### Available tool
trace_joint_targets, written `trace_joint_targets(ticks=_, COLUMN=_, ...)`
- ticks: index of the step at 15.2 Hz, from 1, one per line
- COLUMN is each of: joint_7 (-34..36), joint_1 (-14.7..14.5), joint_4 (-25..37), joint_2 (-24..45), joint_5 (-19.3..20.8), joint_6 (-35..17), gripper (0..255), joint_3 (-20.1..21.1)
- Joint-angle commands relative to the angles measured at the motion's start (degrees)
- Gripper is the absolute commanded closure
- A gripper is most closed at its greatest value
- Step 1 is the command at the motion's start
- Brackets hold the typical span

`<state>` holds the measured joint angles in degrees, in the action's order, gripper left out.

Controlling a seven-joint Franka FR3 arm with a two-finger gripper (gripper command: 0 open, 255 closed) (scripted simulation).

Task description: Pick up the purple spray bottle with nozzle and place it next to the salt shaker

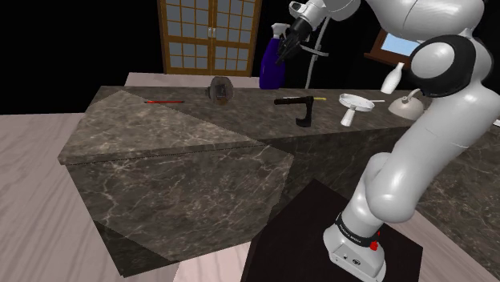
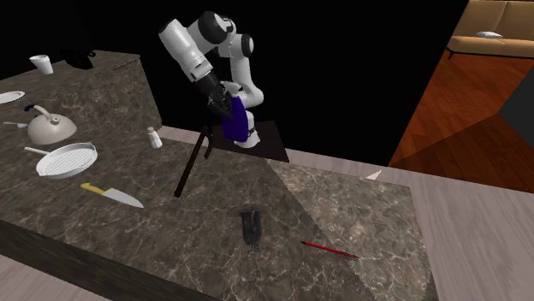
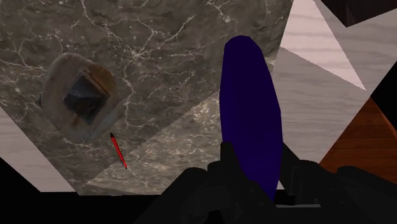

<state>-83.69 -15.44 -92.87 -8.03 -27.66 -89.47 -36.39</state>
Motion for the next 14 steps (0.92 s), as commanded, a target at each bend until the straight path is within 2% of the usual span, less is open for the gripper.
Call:
trace_joint_targets(ticks=1, joint_7=-1.64, joint_1=1.03, joint_4=-0.90, joint_2=-1.62, joint_5=1.02, joint_6=1.41, gripper=255, joint_3=-1.11)
trace_joint_targets(ticks=8, joint_7=-8.12, joint_1=4.58, joint_4=-2.00, joint_2=-5.27, joint_5=3.97, joint_6=6.83, gripper=255, joint_3=-5.95)
trace_joint_targets(ticks=14, joint_7=-15.09, joint_1=7.15, joint_4=0.12, joint_2=-5.36, joint_5=5.42, joint_6=12.57, gripper=255, joint_3=-11.99)
